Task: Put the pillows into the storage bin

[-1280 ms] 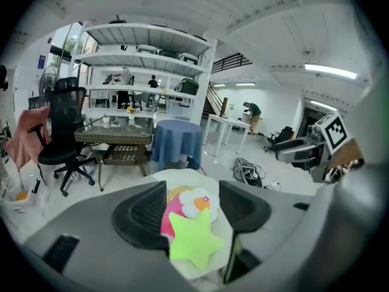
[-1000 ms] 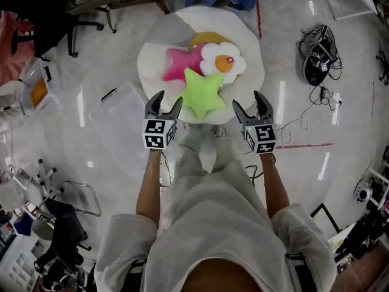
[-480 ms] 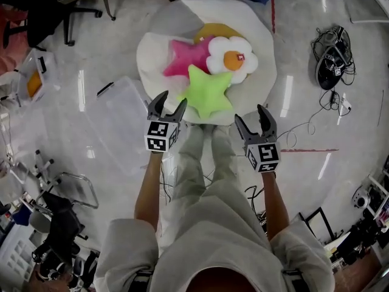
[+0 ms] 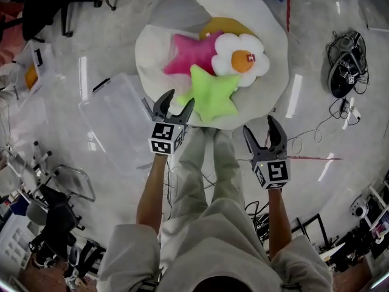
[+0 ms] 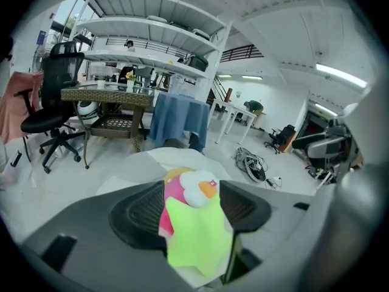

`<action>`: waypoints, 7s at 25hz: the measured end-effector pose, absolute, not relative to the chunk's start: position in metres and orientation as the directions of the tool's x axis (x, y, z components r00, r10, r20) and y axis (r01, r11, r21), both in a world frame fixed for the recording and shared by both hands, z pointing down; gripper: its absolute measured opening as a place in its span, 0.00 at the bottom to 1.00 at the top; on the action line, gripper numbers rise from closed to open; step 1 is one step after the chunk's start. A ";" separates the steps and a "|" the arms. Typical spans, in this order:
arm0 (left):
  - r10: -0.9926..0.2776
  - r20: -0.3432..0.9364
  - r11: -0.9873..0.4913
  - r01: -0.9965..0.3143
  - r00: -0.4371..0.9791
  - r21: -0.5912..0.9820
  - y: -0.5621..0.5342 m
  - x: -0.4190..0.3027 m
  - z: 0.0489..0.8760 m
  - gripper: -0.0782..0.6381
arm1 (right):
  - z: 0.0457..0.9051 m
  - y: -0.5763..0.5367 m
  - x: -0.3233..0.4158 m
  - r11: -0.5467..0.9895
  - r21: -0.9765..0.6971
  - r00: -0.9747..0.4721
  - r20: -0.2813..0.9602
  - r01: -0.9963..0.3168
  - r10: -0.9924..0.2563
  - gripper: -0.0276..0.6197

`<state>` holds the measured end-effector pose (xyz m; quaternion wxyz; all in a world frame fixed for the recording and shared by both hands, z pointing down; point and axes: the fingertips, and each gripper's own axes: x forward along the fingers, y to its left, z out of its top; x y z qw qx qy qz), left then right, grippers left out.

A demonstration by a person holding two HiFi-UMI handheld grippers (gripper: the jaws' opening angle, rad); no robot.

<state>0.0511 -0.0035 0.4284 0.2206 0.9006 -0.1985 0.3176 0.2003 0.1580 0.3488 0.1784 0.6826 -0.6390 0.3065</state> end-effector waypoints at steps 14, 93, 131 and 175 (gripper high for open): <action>-0.173 0.695 -0.762 -0.542 0.697 0.354 -0.006 0.066 0.539 0.50 | 0.401 0.163 0.201 -0.112 -0.170 -0.030 0.666 -0.979 -0.746 0.54; -0.618 0.416 -0.697 -0.709 0.667 0.103 -0.054 -0.035 0.421 0.42 | 0.398 0.129 0.119 0.108 -0.096 -0.145 0.641 -0.989 -0.754 0.41; -0.480 0.877 0.153 -0.987 -0.023 0.058 0.060 -0.469 0.684 0.48 | 0.410 0.042 -0.093 0.577 -0.130 -0.516 0.632 -0.806 -0.578 0.40; -0.172 0.707 -0.857 -0.458 0.687 0.237 0.054 0.159 0.627 0.49 | 0.478 0.154 0.230 -0.011 -0.169 -0.101 0.639 -0.986 -0.762 0.40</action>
